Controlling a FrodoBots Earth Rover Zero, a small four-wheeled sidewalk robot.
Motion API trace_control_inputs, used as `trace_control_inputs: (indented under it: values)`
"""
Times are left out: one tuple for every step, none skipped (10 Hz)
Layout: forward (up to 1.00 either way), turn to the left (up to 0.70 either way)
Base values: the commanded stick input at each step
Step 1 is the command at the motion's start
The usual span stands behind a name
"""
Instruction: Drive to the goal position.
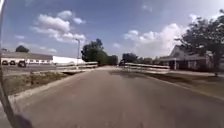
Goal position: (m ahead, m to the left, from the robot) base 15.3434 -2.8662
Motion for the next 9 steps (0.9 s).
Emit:
trace_control_inputs:
  values:
    - [0.70, 0.00]
    - [0.70, 0.00]
    - [0.70, 0.00]
    - [0.70, 0.00]
    - [0.70, 0.00]
    - [0.70, 0.00]
    - [0.70, 0.00]
    - [0.70, 0.00]
    - [0.70, 0.00]
